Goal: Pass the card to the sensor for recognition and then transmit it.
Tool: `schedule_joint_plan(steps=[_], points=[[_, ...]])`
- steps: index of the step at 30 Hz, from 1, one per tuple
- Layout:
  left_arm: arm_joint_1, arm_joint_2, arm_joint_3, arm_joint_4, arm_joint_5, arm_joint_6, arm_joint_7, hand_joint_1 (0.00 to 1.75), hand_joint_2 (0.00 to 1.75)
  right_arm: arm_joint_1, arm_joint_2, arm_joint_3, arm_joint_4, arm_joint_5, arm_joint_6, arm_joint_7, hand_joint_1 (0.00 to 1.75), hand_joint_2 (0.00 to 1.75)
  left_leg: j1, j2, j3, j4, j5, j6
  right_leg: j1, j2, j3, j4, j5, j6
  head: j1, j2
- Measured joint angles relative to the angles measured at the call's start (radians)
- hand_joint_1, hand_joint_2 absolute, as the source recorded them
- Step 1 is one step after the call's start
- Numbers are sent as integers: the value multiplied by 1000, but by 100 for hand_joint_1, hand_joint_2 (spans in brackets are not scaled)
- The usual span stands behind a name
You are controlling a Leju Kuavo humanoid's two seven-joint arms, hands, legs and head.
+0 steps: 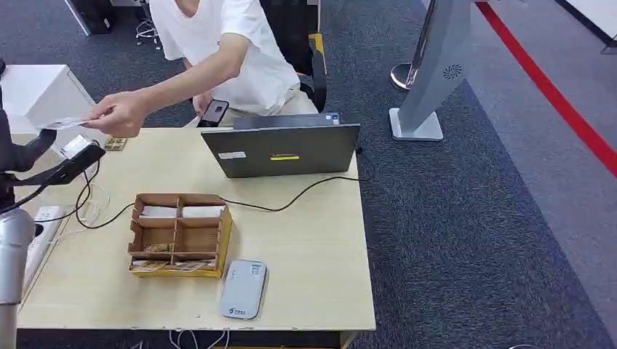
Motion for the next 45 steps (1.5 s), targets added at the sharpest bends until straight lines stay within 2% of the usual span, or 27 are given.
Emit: schedule_joint_plan(steps=[8, 26, 29, 30, 37, 45], points=[[-123, 86, -108, 168, -142, -23, 101, 0, 175, 0, 6, 17, 0, 39, 0, 2, 0, 175, 0, 0, 0, 0, 0, 0, 0, 0, -1, 0, 0, 0, 0, 0], [-388, 132, -357, 549, -328, -338, 256, 0, 175, 3, 16, 34, 2, 106, -1, 19, 0, 175, 0, 0, -2, 1, 1, 1, 0, 1, -1, 0, 2, 0, 0, 0], [-406, 138, -376, 582, -335, -356, 270, 0, 175, 4, 16, 34, 3, 113, -2, 20, 0, 175, 1, 0, -3, 1, 1, 1, 0, 1, -1, 0, 2, 0, 0, 0], [-410, 140, -382, 588, -335, -356, 272, 175, 175, 4, 16, 35, 3, 114, -3, 20, 0, 175, 1, 0, -3, 1, 1, 1, 0, 0, -1, 0, 2, 0, 0, 0], [-417, 152, -394, 613, -331, -325, 266, 175, 175, 6, 19, 35, 5, 116, -3, 20, 0, 175, 1, 0, -3, 1, 1, 1, 0, 1, -1, 0, 2, 0, 0, 0], [-418, 161, -402, 624, -329, -322, 259, 175, 175, 6, 21, 35, 6, 117, -3, 20, 0, 175, 1, -1, -3, 1, 2, 1, 0, 0, -1, 1, 2, 0, 0, 0]])
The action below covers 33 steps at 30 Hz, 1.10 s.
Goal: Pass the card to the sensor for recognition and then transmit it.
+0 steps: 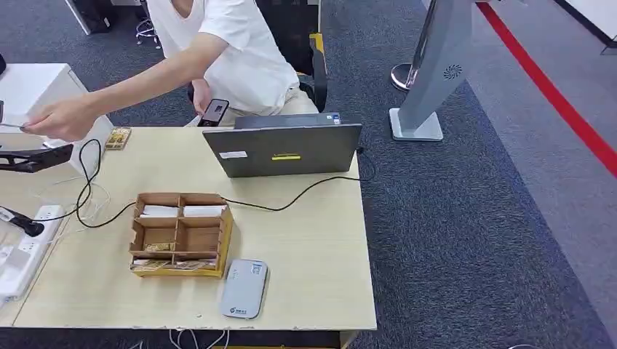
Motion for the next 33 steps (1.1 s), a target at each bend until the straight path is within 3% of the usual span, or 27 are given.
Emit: schedule_joint_plan(steps=[33], points=[[-1, 13, -9, 1, 2, 7, 0, 175, 175, 0, 1, 0, 1, 7, 0, -1, 0, 175, 0, 1, 0, 0, 0, 0, 0, 0, 0, 0, 0, 0, 0, 0]])
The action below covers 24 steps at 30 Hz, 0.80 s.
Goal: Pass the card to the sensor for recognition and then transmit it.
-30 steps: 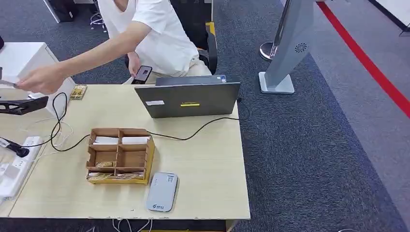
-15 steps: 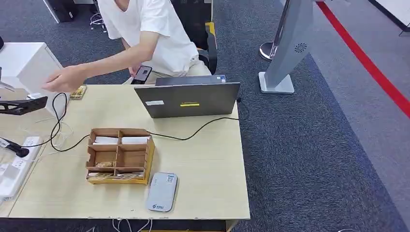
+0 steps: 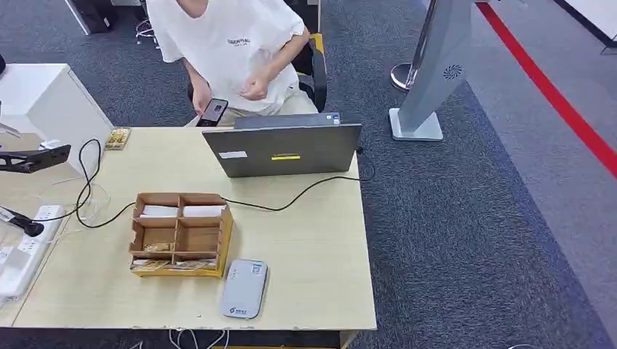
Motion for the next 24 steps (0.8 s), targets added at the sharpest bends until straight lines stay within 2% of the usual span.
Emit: schedule_joint_plan(steps=[4, 7, 10, 12, 14, 17, 20, 24], points=[[5, 2, 0, 0, 2, 22, 15, 175, 175, 0, 2, 0, 0, 2, 0, -2, 0, 175, 0, 0, 0, 0, 0, 0, 0, 0, 0, 0, 0, 0, 0, 0], [27, 0, 0, -14, 0, 65, 25, 175, 175, 0, 5, 0, 0, 2, -2, 0, 0, 175, 0, 0, 0, 0, 0, 0, 0, 0, 0, 0, 0, 0, 0, 0], [79, -12, 0, -79, 13, 86, 28, 175, 175, 0, 7, -1, 0, 2, -3, 1, 0, 175, 0, -1, 0, 0, 0, 0, 0, 0, 0, 0, 0, 0, 0, 0], [134, -32, 0, -157, 30, 112, 27, 175, 175, 0, 10, -3, 0, 2, -5, 1, 0, 175, -1, -1, 0, 1, 0, 0, 0, -1, 0, 0, 0, 0, 0, 0], [200, -72, 0, -269, 45, 151, 5, 175, 175, 0, 11, -4, 0, 2, -10, 1, 0, 175, -2, -1, 0, 1, 0, 0, 0, -1, 0, -1, 0, 0, 0, 0], [293, -157, -2, -431, 46, 208, -14, 175, 175, -1, 13, -5, 0, 5, -16, 1, 0, 175, -2, -5, -2, 2, 0, 2, -1, -4, 1, -1, 0, 0, 3, 0], [359, -232, -38, -574, 0, 181, 21, 175, 175, -4, 18, -5, 0, 11, -18, 2, 0, 175, -3, 0, -3, 3, 0, 3, -2, 0, -1, -1, 2, 4, 3, 0], [399, -303, -80, -662, -8, 177, 28, 175, 175, -3, 20, -5, 0, 23, -18, 14, 0, 175, -3, 0, -4, 4, 0, 3, -2, 1, -2, -1, 3, 4, 3, 0]])
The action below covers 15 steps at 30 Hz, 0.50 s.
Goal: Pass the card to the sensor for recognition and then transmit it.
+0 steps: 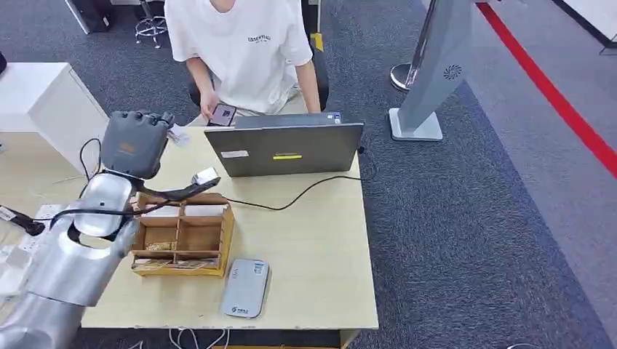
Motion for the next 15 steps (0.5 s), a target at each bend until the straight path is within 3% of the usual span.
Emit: schedule_joint_plan(steps=[5, 15], points=[[15, -30, -19, -34, 0, 5, 0, 175, 175, 2, 1, 0, 0, 0, 0, 0, 0, 175, 0, 0, 0, 0, 1, 1, 0, 0, 0, 0, 0, 0, 0, 0], [24, -46, -21, -45, 0, 8, -4, 175, 175, 2, 1, 0, 0, 1, -1, 0, 0, 175, 2, 0, 0, 0, 2, 0, 1, 0, 0, 1, 0, 0, 0, 0]])
